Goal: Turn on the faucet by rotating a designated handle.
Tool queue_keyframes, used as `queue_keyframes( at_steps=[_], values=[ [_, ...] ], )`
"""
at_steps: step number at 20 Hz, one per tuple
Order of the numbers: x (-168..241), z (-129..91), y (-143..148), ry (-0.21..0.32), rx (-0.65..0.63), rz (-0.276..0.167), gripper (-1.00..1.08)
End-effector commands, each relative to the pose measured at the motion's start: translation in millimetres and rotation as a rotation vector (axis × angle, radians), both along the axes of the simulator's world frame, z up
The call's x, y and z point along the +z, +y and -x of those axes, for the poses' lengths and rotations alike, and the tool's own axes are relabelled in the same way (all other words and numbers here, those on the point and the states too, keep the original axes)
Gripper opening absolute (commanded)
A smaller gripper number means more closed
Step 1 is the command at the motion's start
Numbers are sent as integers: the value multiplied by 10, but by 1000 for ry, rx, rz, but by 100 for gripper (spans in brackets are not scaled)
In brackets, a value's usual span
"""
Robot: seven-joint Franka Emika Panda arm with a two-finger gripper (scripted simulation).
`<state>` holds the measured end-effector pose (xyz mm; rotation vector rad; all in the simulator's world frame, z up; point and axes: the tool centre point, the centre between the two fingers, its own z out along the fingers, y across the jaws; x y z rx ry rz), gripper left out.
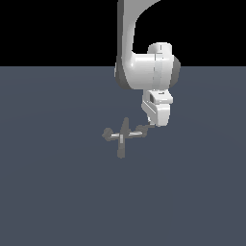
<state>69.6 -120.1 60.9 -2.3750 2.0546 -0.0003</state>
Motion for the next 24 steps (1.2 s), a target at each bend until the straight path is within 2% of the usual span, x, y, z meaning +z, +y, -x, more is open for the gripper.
queue_keyframes(
  at_steps=[1, 2, 14, 15, 16, 24],
  values=[
    [-1, 52, -64, 1, -2, 1, -100],
    [0, 9, -4, -2, 2, -1, -100],
    [1, 381, -70, 0, -1, 1, -100],
    [1, 381, -70, 0, -1, 1, -100],
    [2, 276, -79, -17, -1, 4, -100],
    [-1, 520, 75, -6, -1, 2, -100]
  ],
)
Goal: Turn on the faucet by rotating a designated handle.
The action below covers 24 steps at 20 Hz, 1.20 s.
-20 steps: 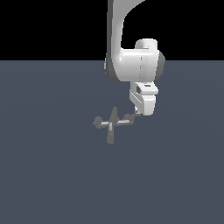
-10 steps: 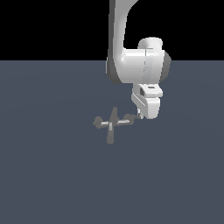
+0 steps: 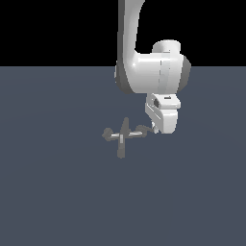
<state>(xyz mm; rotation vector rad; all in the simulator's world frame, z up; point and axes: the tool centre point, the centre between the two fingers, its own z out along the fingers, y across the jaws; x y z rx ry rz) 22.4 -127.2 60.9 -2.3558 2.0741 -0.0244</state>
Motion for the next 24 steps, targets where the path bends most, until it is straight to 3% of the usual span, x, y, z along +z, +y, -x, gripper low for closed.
queue_keyframes(
  at_steps=[1, 5, 6, 15, 16, 24],
  values=[
    [-1, 80, 167, 8, 16, -7, -100],
    [-1, 175, 228, 12, 16, -8, -100],
    [0, 165, 18, 9, -13, 1, -100],
    [-1, 199, 608, 14, 16, -8, -100],
    [2, 240, 158, 12, -47, 9, -100],
    [-1, -8, 718, 13, 3, -5, -100]
  ],
)
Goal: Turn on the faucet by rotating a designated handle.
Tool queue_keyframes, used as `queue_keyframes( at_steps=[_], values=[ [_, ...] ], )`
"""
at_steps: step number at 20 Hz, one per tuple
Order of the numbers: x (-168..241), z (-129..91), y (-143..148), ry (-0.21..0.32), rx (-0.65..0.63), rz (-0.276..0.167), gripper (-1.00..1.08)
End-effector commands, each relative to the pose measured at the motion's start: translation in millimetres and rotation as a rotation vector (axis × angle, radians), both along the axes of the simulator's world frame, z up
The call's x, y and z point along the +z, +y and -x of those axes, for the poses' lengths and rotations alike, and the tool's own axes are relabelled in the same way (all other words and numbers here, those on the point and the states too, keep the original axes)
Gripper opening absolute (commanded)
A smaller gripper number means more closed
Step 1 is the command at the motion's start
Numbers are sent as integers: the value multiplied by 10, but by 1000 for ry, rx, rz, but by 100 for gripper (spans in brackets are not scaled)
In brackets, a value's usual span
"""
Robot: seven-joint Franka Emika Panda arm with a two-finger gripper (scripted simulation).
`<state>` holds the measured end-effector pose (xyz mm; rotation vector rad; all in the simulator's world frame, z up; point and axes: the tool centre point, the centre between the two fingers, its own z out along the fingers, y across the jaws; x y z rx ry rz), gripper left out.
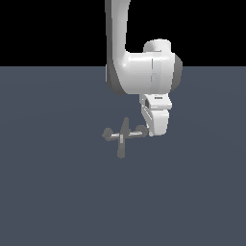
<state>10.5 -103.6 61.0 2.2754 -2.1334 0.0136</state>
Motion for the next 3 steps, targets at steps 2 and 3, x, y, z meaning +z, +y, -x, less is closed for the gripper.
queue_keyframes(
  at_steps=[2, 3],
  values=[
    [-2, -183, 617, -8, 78, -23, -100],
    [-2, -183, 617, -8, 78, -23, -100]
  ],
)
